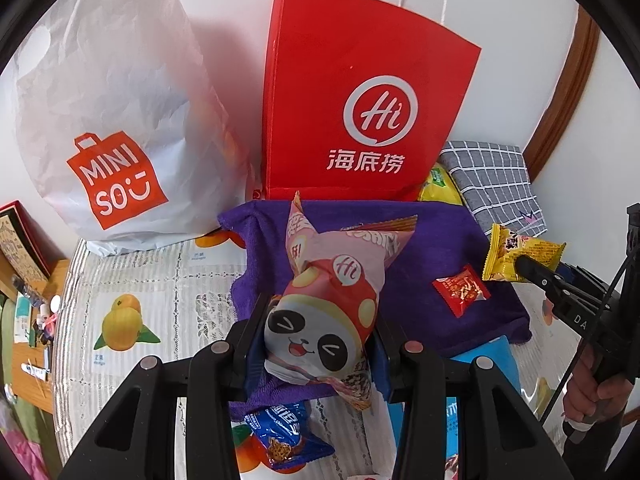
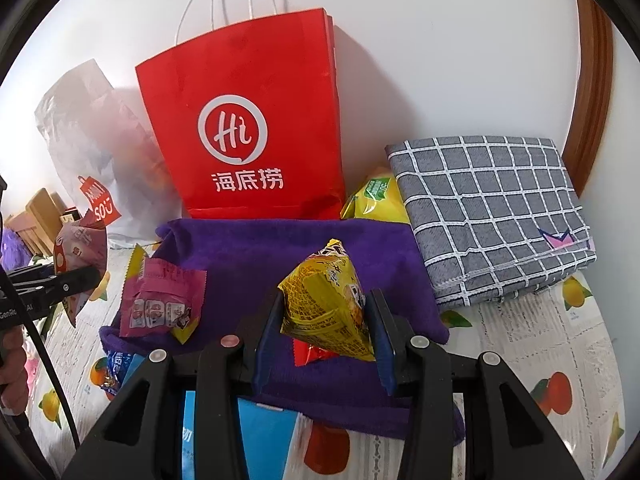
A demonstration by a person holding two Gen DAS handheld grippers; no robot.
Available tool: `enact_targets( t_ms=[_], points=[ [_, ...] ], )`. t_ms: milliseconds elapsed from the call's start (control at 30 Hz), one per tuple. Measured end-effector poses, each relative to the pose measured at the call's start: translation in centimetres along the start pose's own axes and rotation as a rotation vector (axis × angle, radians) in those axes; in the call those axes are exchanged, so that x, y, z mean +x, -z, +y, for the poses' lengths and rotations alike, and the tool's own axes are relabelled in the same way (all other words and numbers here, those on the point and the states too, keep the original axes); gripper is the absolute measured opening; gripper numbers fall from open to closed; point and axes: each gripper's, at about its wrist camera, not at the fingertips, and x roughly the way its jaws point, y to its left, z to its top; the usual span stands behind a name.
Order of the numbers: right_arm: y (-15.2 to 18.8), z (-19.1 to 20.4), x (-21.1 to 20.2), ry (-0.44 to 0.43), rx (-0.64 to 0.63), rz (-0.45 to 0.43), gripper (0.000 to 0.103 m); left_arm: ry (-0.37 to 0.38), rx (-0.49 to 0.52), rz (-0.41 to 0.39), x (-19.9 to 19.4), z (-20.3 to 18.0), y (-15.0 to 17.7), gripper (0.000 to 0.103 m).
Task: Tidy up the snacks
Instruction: 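Carry the panda packet and yellow packet over the purple towel with both tools, then open both tools to drop the panda and yellow packets onto the towel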
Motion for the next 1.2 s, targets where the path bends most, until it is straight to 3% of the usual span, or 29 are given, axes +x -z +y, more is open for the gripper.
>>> enact_targets(
  t_ms=[600, 1000, 1200],
  points=[
    [0.7, -0.4, 4.5, 0.009, -0.003, 0.062, 0.04, -0.001, -0.006, 0.061, 3.1, -0.1, -0.2, 0.041],
    [1.4, -1.1, 5.5, -0.003, -0.005, 0.094, 0.035, 0.006, 0.002, 0.065, 3.7, -0.6, -0.3, 0.041],
    [1.7, -1.4, 5.0, -0.003, -0.001, 0.068, 0.035, 0.013, 0.009, 0.074, 3.9, -0.7, -0.6, 0.041]
  ],
)
